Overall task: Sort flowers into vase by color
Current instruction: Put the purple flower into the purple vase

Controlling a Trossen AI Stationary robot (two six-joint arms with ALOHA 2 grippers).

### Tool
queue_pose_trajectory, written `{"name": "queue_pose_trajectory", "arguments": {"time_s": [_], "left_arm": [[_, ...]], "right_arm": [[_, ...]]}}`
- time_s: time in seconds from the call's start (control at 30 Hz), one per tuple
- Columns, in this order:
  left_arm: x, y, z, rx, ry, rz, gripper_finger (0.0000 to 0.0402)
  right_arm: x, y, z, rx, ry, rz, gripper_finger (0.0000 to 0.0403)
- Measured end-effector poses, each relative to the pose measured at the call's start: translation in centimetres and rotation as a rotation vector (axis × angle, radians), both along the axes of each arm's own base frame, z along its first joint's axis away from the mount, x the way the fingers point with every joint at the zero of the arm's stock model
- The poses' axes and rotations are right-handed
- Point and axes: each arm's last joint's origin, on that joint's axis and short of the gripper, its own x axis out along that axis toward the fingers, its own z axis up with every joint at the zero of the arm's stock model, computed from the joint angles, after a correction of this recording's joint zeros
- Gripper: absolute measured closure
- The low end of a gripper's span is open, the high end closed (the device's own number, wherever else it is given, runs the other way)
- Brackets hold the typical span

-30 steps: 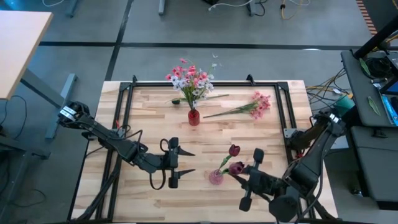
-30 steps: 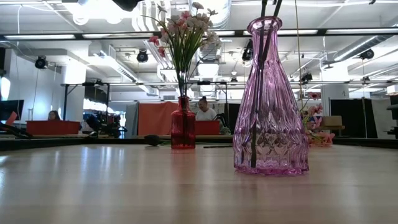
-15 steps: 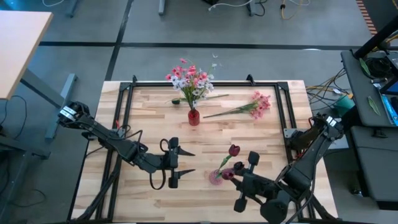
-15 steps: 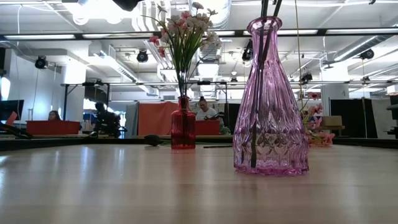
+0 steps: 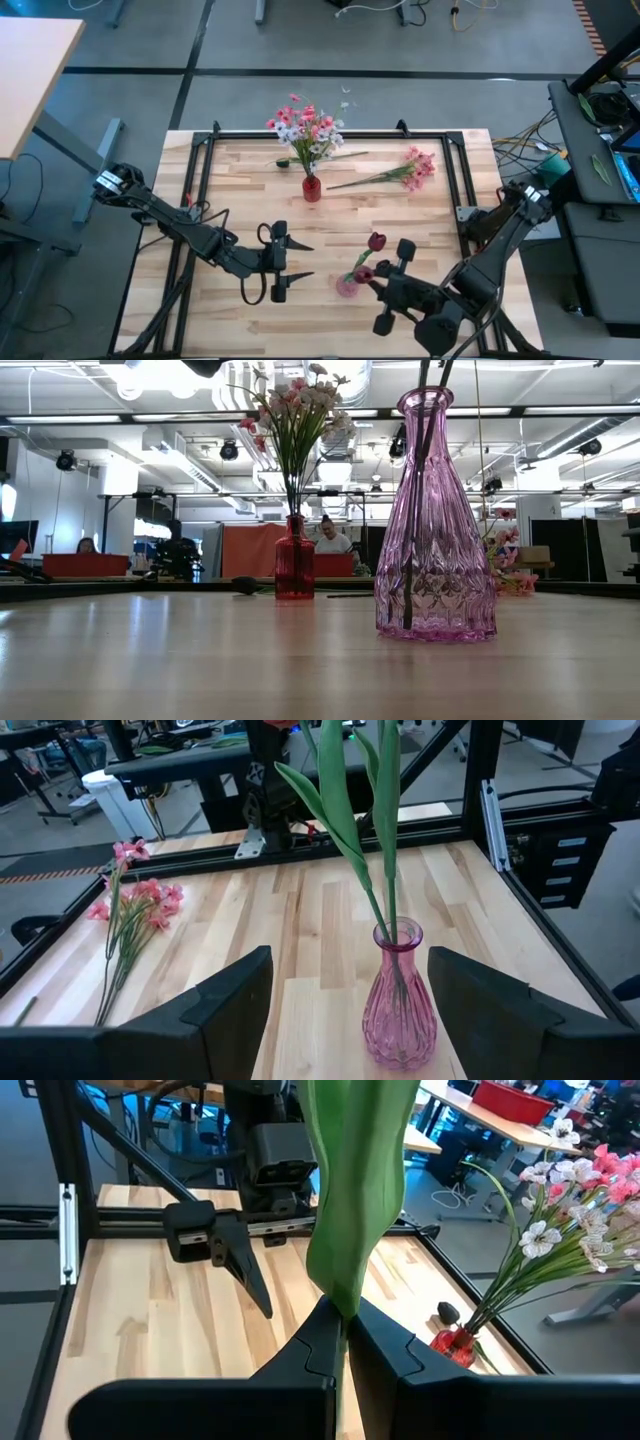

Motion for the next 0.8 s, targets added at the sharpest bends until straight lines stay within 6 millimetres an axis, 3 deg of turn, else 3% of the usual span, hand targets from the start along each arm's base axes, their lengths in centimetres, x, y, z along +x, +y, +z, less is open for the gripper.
{"name": "queue_pose_trajectory", "arguments": {"time_s": [0.5, 0.8], "left_arm": [[0.02, 0.03, 0.0, 0.011, 0.001, -0.002, 0.0151], [0.01, 0.02, 0.0, 0.011, 0.001, -0.002, 0.0151]], "right_arm": [[-0.06, 0.0, 0.07, 0.021, 0.008, 0.023, 0.0386], [0.15, -0.04, -0.08, 0.015, 0.002, 0.009, 0.032]]}}
